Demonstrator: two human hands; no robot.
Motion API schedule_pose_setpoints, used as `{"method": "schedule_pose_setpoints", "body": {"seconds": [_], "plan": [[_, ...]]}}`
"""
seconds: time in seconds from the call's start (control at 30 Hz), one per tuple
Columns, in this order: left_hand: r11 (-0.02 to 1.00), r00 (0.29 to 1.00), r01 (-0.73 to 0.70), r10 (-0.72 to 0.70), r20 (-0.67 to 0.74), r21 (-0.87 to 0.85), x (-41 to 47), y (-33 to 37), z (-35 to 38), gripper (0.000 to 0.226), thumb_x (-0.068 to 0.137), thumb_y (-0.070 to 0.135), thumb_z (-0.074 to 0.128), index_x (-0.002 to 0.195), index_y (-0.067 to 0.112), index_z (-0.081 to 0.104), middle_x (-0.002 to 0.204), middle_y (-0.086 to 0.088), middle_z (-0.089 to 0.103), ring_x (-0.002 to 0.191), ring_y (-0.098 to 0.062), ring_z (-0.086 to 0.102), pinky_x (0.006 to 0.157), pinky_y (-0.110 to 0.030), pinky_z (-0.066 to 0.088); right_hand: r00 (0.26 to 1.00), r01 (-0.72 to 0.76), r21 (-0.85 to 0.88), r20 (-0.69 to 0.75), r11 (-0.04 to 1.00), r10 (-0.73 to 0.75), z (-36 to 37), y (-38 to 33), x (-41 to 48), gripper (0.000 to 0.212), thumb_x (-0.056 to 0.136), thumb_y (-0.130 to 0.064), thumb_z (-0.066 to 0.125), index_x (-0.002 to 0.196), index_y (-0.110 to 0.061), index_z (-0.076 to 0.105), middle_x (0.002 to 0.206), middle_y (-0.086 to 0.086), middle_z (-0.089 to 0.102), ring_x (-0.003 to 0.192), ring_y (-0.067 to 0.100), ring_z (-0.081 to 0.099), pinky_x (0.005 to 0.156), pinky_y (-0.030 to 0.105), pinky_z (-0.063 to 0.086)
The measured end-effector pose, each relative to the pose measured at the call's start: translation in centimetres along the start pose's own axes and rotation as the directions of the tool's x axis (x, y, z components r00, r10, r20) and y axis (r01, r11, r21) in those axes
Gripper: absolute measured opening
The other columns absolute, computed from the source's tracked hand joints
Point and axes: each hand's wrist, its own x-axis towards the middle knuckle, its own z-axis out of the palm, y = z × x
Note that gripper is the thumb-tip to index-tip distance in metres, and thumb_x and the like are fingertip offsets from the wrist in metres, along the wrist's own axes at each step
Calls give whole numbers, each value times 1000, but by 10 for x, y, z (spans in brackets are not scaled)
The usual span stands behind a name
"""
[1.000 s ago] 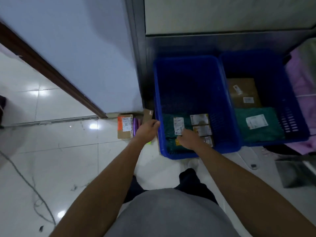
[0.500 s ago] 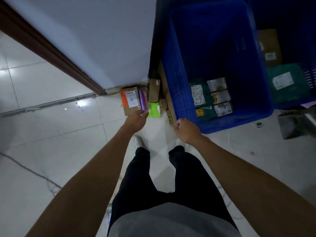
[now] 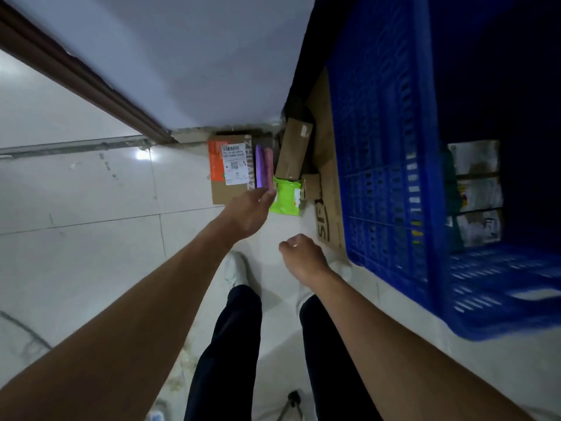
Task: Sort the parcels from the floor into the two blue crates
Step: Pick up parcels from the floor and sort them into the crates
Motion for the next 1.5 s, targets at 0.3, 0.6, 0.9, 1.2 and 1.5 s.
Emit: {"method": "schedule_pose_setpoints", "body": {"seconds": [0.3,0.6,0.9,1.2,1.5], "plan": [[958,991,-132,130,25,254,186,-55,90,43,104,38,39,136,12,52,140,-21,52,124,-39,53,99,-42,45,960,-157,659,-74,735,270,30,36,220,17,101,-16,47,86,-11,53,76,9,50,55,19,49,49,24,40],[919,965,-253,219,141,303,270,-32,139,73,91,20,58,156,22,26,161,-9,27,136,-36,44,106,-38,42,954,-109,887,-34,448,299,25,50,295,23,104,-12,44,115,-3,62,124,19,62,112,35,64,97,46,52],[947,972,-215,182,151,238,247,-30,142,57,93,15,52,149,21,43,147,-13,47,130,-32,50,103,-36,45,960,-146,967,88,209,265,35,68,277,29,102,-22,46,122,-8,62,135,9,60,112,25,65,75,33,55],[989,995,-95,92,36,113,183,4,105,37,100,36,51,118,5,61,120,-22,66,110,-35,62,82,-33,47,966,-173,965,127,197,225,16,50,178,21,98,-34,53,114,-20,58,130,9,58,109,28,66,80,37,55],[994,987,87,-78,-139,60,42,60,31,51,91,60,57,94,10,64,90,-9,62,90,-30,64,75,-33,49,977,-170,941,123,293,173,-33,18,30,57,88,-61,53,133,-27,61,128,-1,64,104,20,72,89,35,49]]}}
